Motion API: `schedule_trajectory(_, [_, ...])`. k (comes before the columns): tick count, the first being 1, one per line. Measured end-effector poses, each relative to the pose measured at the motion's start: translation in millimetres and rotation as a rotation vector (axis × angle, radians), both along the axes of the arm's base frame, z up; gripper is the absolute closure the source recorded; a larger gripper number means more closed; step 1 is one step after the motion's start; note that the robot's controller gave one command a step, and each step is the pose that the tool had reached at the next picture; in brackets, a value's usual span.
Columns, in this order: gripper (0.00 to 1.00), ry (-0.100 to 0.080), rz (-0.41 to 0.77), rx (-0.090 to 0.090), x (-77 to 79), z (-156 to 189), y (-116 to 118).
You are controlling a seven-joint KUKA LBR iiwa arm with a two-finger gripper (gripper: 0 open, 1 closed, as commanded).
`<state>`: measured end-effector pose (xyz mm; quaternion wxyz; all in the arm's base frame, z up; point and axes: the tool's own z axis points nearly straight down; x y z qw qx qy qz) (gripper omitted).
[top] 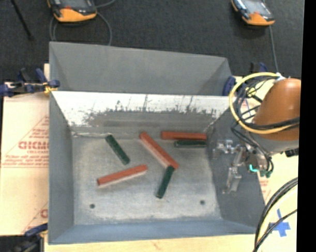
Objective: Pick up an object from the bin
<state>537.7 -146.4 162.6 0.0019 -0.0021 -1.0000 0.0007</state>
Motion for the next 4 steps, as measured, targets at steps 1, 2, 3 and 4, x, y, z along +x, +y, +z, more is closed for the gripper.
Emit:
schedule_trajectory(1, [0.0, -0.008, 0.146, 0.001, 55.4, -89, 56])
schedule_trajectory(2, [0.0, -0.005, 0.222, 0.003, 29.1, -92, 127])
schedule_trajectory(3, [0.0, -0.002, 0.143, 0.005, -35.9, -77, 176])
schedule_trajectory(4, [0.0, -0.012, 0.003, 0.002, 11.7, -31, 151])
